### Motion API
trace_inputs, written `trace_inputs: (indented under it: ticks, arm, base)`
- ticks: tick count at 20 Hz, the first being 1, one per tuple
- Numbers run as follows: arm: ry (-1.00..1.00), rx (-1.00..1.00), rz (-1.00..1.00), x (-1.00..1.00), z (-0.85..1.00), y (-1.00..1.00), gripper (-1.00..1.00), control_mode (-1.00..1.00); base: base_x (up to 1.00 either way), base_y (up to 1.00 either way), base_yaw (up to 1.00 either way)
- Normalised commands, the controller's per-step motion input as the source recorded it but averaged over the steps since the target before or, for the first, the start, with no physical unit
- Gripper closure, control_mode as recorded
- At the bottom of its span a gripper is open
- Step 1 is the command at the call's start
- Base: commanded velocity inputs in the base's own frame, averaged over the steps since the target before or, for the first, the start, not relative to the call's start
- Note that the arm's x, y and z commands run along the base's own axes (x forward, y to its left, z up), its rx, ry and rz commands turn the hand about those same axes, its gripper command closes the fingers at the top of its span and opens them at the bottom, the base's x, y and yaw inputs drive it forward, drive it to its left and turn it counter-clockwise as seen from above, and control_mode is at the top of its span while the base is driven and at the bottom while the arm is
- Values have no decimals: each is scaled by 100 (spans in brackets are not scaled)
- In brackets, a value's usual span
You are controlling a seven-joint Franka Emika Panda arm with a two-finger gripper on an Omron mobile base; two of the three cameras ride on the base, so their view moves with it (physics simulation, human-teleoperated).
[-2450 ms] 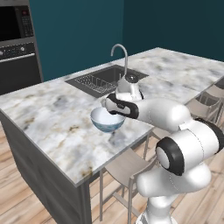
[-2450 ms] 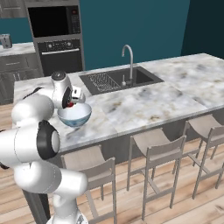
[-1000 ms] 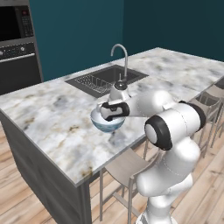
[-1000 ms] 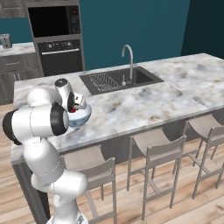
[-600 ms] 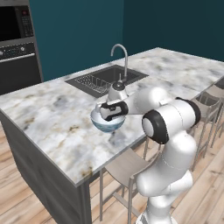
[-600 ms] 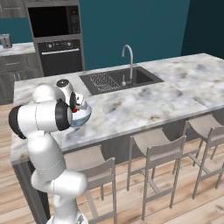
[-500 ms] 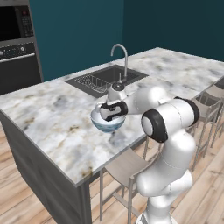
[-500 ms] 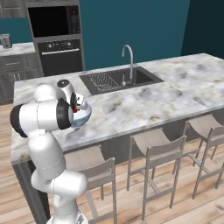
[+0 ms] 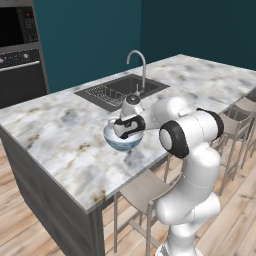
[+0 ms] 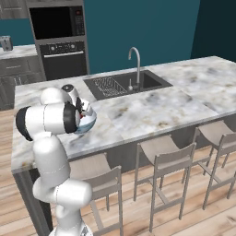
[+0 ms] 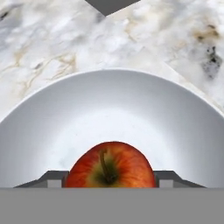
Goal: Retrieve the apple and peach from the fridge and place them into the bowl on the dining table.
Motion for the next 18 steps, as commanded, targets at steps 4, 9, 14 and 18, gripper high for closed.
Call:
trace_inputs:
  ticks: [4, 9, 14, 18]
  arm:
    - [0, 0, -2, 0, 0, 0, -100, -100]
    - [-2, 0, -4, -31, 18, 0, -100, -100]
    - [-16, 0, -5, -63, 61, 0, -100, -100]
    - [-28, 0, 0, -75, 94, -1, -100, -100]
  base:
    - [0, 0, 0]
    - [0, 0, 0]
    - [0, 0, 0]
    - [0, 0, 0]
